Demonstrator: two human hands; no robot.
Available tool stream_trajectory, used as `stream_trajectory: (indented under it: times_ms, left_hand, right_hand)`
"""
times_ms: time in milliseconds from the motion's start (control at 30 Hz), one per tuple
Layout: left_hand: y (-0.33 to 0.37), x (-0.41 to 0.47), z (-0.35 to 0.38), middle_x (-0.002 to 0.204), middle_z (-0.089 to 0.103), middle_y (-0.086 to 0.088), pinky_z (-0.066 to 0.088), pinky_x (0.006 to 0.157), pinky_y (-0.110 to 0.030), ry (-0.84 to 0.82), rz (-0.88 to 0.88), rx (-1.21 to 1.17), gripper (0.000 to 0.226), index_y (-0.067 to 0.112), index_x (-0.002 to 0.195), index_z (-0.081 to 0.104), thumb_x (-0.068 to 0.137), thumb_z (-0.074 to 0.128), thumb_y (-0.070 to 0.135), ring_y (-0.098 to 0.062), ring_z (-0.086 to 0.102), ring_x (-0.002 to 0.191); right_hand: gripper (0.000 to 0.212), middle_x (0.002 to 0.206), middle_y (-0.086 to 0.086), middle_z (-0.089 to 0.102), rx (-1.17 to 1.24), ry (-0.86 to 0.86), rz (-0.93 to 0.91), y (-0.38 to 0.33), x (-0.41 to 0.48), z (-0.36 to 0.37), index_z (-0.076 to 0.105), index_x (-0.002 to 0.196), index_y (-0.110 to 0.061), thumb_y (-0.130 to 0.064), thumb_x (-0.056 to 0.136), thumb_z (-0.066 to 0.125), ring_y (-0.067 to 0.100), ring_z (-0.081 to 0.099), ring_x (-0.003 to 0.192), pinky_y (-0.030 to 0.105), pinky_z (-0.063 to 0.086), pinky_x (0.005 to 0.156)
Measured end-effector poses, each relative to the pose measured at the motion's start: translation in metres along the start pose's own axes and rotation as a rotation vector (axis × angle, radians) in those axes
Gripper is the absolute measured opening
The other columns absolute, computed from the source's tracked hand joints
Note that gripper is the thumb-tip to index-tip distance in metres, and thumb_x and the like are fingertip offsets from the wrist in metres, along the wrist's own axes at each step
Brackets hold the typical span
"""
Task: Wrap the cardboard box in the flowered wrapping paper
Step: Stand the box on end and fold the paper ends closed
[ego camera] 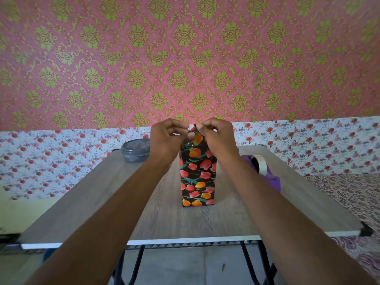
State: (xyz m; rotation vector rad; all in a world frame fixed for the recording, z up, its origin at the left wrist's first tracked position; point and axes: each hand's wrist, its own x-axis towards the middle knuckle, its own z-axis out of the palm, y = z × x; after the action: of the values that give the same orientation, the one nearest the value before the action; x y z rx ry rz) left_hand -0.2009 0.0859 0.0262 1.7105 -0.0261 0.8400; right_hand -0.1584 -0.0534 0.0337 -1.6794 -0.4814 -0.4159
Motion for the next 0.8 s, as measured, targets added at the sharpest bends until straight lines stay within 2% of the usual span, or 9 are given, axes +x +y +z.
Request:
stream_trajectory:
  times_ms: [100, 167, 233, 333, 433, 467, 600, 700, 800]
  left_hand:
    - [0.002, 0.000, -0.001, 0.075, 0.077, -0.002, 0.062, 0.074, -0.040, -0.018, 0.001, 0.005, 0.036, 0.012, 0.096, 0.066, 0.071, 0.090, 0.005, -0.018, 0.076, 0.074]
    - [0.003, 0.000, -0.002, 0.077, 0.078, -0.004, 0.061, 0.073, -0.041, -0.039, -0.009, -0.025, 0.046, 0.010, 0.102, 0.060, 0.069, 0.091, 0.006, -0.022, 0.077, 0.074]
    - [0.003, 0.000, -0.003, 0.078, 0.078, -0.005, 0.061, 0.072, -0.040, -0.060, 0.001, -0.031, 0.051, 0.009, 0.105, 0.056, 0.069, 0.091, 0.005, -0.022, 0.077, 0.075]
    - [0.004, 0.000, 0.000, 0.078, 0.077, -0.005, 0.062, 0.069, -0.034, -0.067, 0.036, 0.021, 0.050, 0.007, 0.104, 0.054, 0.069, 0.091, 0.004, -0.016, 0.076, 0.077]
    - [0.004, -0.002, 0.002, 0.078, 0.073, -0.006, 0.060, 0.065, -0.025, -0.062, 0.064, 0.046, 0.045, 0.007, 0.098, 0.056, 0.070, 0.090, 0.002, -0.011, 0.075, 0.077]
    - [0.004, -0.002, 0.002, 0.079, 0.072, -0.007, 0.060, 0.064, -0.024, -0.066, 0.083, 0.052, 0.043, 0.007, 0.096, 0.056, 0.070, 0.090, 0.001, -0.011, 0.074, 0.077]
    - [0.002, -0.002, 0.002, 0.081, 0.069, -0.008, 0.062, 0.071, -0.040, -0.079, 0.164, 0.140, 0.027, 0.007, 0.084, 0.061, 0.075, 0.086, 0.002, -0.020, 0.073, 0.083]
    - [-0.005, 0.001, -0.001, 0.083, 0.070, -0.006, 0.061, 0.077, -0.050, -0.106, 0.170, 0.140, 0.018, 0.009, 0.082, 0.065, 0.081, 0.081, 0.002, -0.025, 0.070, 0.086]
    - [-0.009, 0.002, -0.005, 0.083, 0.069, -0.004, 0.061, 0.074, -0.045, -0.118, 0.166, 0.107, 0.019, 0.014, 0.081, 0.066, 0.085, 0.077, 0.000, -0.027, 0.070, 0.082]
  right_hand:
    - [0.023, 0.089, 0.011, 0.073, 0.010, -0.057, 0.005, -0.008, 0.004, -0.007, 0.079, 0.093, -0.006, -0.029, 0.093, 0.075, 0.029, 0.068, 0.093, 0.057, 0.052, 0.096]
    - [0.021, 0.086, 0.007, 0.072, 0.016, -0.098, 0.000, -0.013, 0.007, -0.011, 0.079, 0.092, -0.003, -0.024, 0.092, 0.076, 0.024, 0.068, 0.090, 0.052, 0.055, 0.095]
    - [0.020, 0.080, 0.002, 0.069, -0.018, -0.118, -0.007, -0.016, 0.010, -0.011, 0.076, 0.081, -0.003, -0.018, 0.094, 0.074, 0.017, 0.065, 0.085, 0.043, 0.054, 0.090]
    - [0.035, 0.072, -0.002, 0.064, -0.055, -0.096, 0.012, -0.017, 0.010, -0.006, 0.062, 0.063, -0.005, -0.014, 0.096, 0.070, 0.017, 0.066, 0.084, 0.038, 0.047, 0.092]
    - [0.027, 0.092, 0.007, 0.071, 0.051, -0.075, 0.113, -0.014, 0.008, 0.000, 0.069, 0.081, 0.001, -0.018, 0.100, 0.065, 0.026, 0.066, 0.104, 0.050, 0.045, 0.103]
    - [0.025, 0.098, 0.009, 0.071, 0.097, -0.073, 0.154, -0.012, 0.007, 0.001, 0.071, 0.086, -0.001, -0.020, 0.101, 0.063, 0.027, 0.065, 0.106, 0.050, 0.046, 0.101]
    - [0.032, 0.082, 0.002, 0.065, 0.162, -0.050, 0.164, -0.011, 0.011, -0.002, 0.065, 0.073, -0.014, -0.024, 0.103, 0.060, 0.017, 0.061, 0.082, 0.032, 0.047, 0.071]
    - [0.029, 0.083, 0.001, 0.067, 0.134, -0.078, 0.079, -0.006, 0.014, -0.013, 0.067, 0.078, -0.013, -0.024, 0.103, 0.059, 0.013, 0.062, 0.081, 0.028, 0.051, 0.070]
    - [0.012, 0.083, 0.003, 0.071, 0.116, -0.197, -0.063, 0.003, 0.008, -0.025, 0.072, 0.089, -0.009, -0.020, 0.094, 0.074, 0.010, 0.068, 0.079, 0.022, 0.055, 0.069]
